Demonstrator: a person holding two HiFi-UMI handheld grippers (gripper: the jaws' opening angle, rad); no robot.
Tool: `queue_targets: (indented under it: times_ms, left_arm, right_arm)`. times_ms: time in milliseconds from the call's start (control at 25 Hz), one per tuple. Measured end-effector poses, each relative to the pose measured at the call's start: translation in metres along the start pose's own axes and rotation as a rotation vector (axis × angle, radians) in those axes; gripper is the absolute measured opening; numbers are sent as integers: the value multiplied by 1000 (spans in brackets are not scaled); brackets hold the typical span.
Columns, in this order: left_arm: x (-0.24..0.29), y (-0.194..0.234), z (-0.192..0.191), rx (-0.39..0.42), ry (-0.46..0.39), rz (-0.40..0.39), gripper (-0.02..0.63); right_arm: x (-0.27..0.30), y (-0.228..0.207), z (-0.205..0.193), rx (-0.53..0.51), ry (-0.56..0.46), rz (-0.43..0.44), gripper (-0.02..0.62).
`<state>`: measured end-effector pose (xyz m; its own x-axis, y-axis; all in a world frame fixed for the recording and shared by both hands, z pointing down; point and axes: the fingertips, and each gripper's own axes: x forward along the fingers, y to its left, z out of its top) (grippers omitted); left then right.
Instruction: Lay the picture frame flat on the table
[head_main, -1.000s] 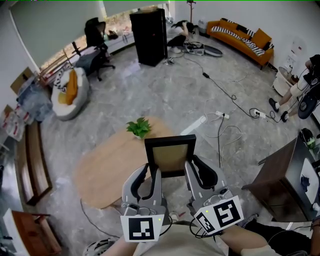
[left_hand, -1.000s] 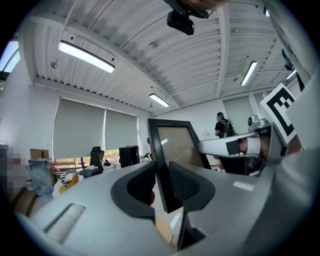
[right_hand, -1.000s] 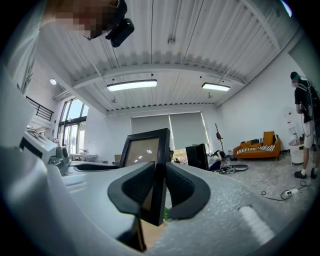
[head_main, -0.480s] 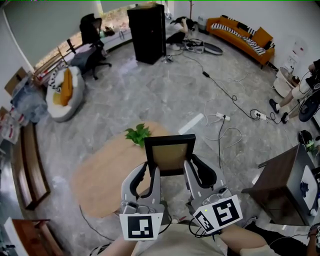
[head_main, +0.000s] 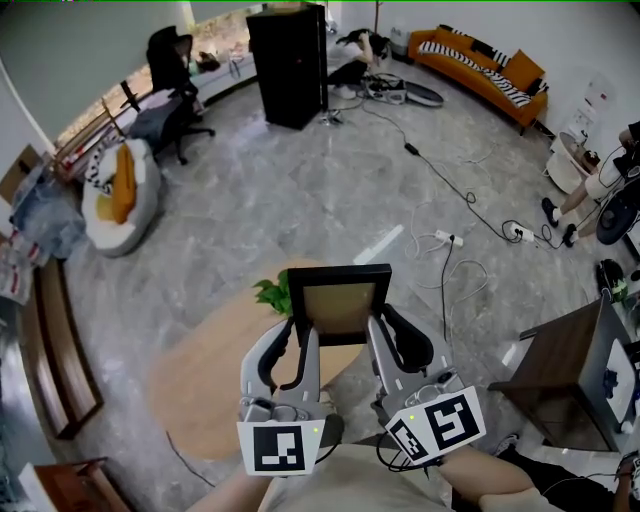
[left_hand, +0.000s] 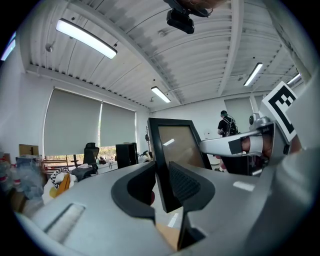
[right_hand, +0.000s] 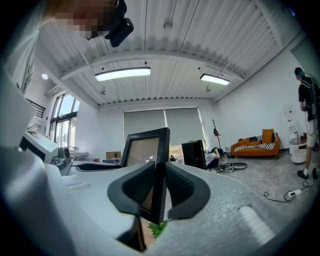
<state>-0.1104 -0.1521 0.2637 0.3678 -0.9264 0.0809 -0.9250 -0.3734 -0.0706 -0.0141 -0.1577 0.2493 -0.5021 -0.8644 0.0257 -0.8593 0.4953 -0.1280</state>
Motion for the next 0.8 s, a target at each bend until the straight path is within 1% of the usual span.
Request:
queue_targets:
  times_ms: [200, 360, 520, 800]
  left_arm:
    - [23, 23, 2, 8, -5, -16, 103]
    - [33, 32, 4, -3, -9, -15, 103]
    - [41, 35, 6, 22, -14, -24, 103]
    - [47, 28, 6, 13, -5, -10, 101]
  right_arm:
    - [31, -3, 4, -3, -7, -17, 67]
    - [44, -5, 5, -2, -9, -19, 67]
    - [50, -9, 5, 4, -7, -24, 67]
    - [51, -21, 4, 22, 9, -12, 66]
